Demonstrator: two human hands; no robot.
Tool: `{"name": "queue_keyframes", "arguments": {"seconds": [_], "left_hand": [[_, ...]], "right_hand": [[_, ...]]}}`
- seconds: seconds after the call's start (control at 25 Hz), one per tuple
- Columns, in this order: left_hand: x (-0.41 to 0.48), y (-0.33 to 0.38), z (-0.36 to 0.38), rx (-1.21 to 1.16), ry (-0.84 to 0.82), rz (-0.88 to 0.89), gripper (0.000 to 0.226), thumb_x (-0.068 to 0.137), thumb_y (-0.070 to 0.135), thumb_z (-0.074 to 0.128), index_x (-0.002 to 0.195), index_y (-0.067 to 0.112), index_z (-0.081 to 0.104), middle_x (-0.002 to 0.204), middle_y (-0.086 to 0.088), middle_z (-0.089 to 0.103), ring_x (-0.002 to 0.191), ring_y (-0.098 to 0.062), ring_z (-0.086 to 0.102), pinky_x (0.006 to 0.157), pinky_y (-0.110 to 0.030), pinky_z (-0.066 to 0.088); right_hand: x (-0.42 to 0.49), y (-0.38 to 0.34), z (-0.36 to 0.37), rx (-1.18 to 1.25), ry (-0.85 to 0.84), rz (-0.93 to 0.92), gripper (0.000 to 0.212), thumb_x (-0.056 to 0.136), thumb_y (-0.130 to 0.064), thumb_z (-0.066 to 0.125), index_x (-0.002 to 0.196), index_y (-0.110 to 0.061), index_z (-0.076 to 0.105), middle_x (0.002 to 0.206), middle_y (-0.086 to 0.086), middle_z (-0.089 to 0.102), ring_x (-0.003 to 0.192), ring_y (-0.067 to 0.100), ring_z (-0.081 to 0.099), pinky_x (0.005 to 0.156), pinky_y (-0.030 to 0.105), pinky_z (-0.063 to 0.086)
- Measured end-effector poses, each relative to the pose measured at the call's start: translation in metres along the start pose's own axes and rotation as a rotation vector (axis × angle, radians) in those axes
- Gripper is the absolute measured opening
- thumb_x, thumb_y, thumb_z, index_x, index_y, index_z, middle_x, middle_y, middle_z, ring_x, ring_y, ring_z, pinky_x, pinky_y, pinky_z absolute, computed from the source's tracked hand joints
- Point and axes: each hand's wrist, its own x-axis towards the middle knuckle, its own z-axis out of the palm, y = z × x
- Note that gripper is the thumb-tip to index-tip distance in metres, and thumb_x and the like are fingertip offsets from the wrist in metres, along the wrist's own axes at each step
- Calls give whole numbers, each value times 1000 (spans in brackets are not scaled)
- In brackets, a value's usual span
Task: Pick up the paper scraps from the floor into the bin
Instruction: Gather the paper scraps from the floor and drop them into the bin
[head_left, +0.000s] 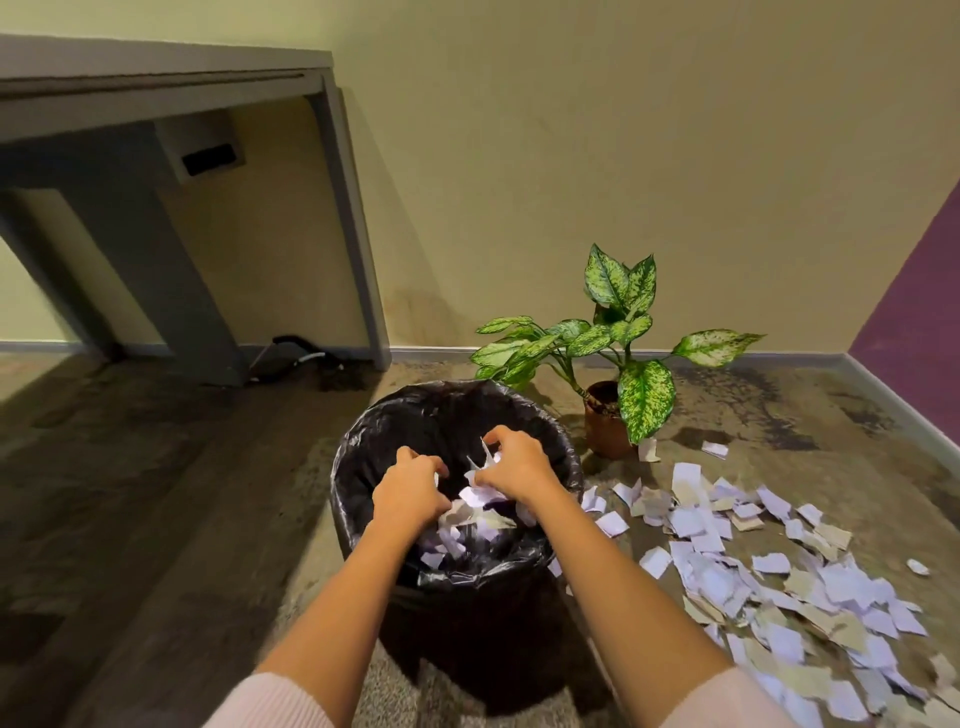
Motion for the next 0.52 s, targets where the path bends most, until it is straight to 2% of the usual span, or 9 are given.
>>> {"name": "queue_keyframes", "arguments": {"seconds": [0.2, 0.32, 0.52], "left_hand": [[1, 3, 3, 18, 53, 16, 43, 84, 23, 66, 127, 27, 59, 135, -6, 42, 120, -27, 50, 90, -41, 51], [-2, 13, 1, 33, 97, 44, 52, 86, 24, 64, 137, 25, 51, 147, -7, 37, 133, -28, 41, 99, -44, 46], [-11, 42, -10, 86, 223, 119, 69, 85, 24, 68, 147, 22, 39, 158, -11, 25, 147, -28, 22, 110, -47, 34]], "right_hand": [[-4, -1, -4, 73, 3, 2, 62, 70, -32, 81, 125, -19, 56, 121, 9, 61, 111, 29, 57, 88, 36, 49], [-11, -1, -13, 92, 11, -23, 61, 72, -32, 80, 127, -23, 55, 122, 7, 58, 109, 28, 57, 81, 35, 50], [-25, 1, -39, 81, 15, -160, 70, 69, -24, 81, 134, -24, 54, 141, 3, 51, 129, 23, 47, 105, 39, 42]]}}
